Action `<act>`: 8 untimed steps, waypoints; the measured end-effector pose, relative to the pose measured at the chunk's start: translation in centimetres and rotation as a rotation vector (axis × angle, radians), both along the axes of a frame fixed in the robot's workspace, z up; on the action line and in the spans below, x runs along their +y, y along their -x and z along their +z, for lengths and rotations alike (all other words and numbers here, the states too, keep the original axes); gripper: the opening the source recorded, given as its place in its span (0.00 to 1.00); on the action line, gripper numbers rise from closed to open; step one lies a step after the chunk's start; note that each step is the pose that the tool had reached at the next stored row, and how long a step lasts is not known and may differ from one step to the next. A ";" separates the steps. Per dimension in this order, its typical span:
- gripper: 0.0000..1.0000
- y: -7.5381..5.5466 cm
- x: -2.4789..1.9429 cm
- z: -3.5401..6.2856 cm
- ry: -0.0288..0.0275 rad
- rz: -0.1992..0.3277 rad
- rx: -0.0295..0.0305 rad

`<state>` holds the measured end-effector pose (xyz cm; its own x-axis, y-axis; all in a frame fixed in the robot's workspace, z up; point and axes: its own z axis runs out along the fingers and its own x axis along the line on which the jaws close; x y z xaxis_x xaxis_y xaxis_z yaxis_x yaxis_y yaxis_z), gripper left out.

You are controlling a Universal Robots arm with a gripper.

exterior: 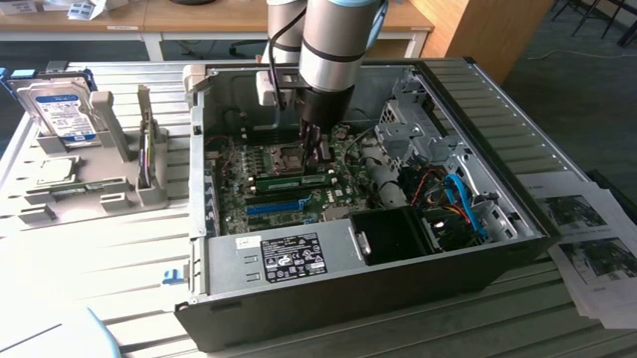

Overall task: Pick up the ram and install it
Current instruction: 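Insert the ram into the slot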

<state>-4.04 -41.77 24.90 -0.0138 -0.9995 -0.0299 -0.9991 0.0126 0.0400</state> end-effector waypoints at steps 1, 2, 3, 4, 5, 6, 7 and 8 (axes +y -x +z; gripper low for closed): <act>0.24 0.0 0.00 0.07 -0.0001 0.000 -0.0001; 0.24 0.0 0.00 0.14 0.0000 0.000 0.0000; 0.24 0.0 0.00 0.21 0.0000 0.000 0.0000; 0.24 0.0 0.00 0.28 0.0000 0.000 0.0000; 0.24 0.0 0.00 0.34 0.0000 0.000 0.0000; 0.24 0.0 0.00 0.41 0.0000 0.000 0.0000; 0.24 0.0 0.00 0.47 0.0000 0.000 0.0000; 0.24 0.0 0.00 0.54 0.0000 0.000 0.0000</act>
<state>-4.04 -41.77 25.44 -0.0137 -0.9995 -0.0299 -0.9991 0.0125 0.0400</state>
